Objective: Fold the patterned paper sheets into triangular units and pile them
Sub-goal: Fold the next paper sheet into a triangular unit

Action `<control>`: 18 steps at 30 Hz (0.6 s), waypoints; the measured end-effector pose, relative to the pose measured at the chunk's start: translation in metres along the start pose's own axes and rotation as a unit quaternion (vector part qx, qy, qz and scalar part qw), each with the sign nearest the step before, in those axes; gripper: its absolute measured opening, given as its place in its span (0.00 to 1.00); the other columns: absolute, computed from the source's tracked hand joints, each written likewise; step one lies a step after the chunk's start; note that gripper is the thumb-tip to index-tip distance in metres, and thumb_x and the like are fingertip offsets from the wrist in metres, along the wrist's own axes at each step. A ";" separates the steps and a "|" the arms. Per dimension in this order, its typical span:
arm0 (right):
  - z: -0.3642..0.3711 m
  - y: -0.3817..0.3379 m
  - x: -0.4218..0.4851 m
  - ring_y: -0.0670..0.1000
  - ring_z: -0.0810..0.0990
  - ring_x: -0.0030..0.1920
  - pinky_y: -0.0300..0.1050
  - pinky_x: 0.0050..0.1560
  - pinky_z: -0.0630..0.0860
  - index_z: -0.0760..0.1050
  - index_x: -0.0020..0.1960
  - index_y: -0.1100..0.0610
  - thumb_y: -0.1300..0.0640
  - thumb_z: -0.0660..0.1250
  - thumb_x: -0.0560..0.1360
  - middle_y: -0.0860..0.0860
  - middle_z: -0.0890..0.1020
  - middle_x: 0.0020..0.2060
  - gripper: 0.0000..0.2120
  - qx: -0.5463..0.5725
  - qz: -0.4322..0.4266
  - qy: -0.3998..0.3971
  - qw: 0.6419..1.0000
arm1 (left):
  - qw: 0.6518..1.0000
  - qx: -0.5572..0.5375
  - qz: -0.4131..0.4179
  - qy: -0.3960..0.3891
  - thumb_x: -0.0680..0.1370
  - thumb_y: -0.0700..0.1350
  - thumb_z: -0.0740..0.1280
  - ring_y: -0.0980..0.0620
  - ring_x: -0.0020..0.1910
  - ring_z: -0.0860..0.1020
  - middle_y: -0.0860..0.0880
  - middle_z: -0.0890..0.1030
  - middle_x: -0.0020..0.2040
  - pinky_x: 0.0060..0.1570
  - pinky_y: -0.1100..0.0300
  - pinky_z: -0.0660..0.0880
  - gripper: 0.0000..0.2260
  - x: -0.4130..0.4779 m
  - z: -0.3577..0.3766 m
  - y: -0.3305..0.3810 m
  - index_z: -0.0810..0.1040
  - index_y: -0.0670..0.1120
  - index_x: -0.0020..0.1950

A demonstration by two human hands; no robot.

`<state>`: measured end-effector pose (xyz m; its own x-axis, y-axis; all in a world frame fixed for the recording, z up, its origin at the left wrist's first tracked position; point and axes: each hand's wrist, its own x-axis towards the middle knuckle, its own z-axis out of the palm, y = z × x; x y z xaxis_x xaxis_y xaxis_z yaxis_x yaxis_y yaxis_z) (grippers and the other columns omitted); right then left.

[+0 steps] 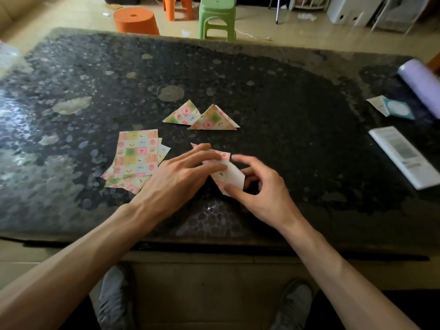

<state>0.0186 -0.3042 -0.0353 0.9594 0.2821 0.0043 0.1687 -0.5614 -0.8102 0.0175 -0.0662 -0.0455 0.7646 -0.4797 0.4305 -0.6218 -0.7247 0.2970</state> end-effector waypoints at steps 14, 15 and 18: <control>-0.013 -0.016 0.000 0.50 0.85 0.57 0.48 0.56 0.83 0.75 0.69 0.39 0.62 0.80 0.71 0.51 0.75 0.64 0.33 0.325 0.163 0.057 0.930 | 0.979 -0.150 -0.114 0.072 0.74 0.37 0.77 0.50 0.76 0.70 0.53 0.81 0.66 0.68 0.43 0.75 0.07 0.003 0.001 0.011 0.88 0.47 0.51; -0.015 -0.017 -0.001 0.50 0.84 0.59 0.50 0.58 0.83 0.77 0.67 0.40 0.63 0.79 0.71 0.52 0.76 0.64 0.31 0.347 0.154 0.036 0.924 | 0.981 -0.139 -0.122 0.066 0.74 0.39 0.77 0.50 0.77 0.68 0.54 0.80 0.67 0.69 0.41 0.72 0.07 0.004 0.001 0.010 0.88 0.49 0.50; -0.028 -0.020 -0.003 0.45 0.83 0.60 0.46 0.60 0.81 0.79 0.65 0.47 0.69 0.75 0.72 0.50 0.79 0.63 0.27 0.360 0.107 -0.082 0.923 | 0.975 -0.125 -0.171 0.073 0.72 0.43 0.79 0.52 0.76 0.66 0.55 0.78 0.68 0.69 0.41 0.70 0.08 0.005 0.000 0.010 0.88 0.54 0.48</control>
<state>0.0189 -0.3152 -0.0028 0.8960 0.3716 -0.2429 -0.2723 0.0277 -0.9618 0.0157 -0.0756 -0.0402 0.9136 -0.1424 0.3808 -0.3705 -0.6775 0.6354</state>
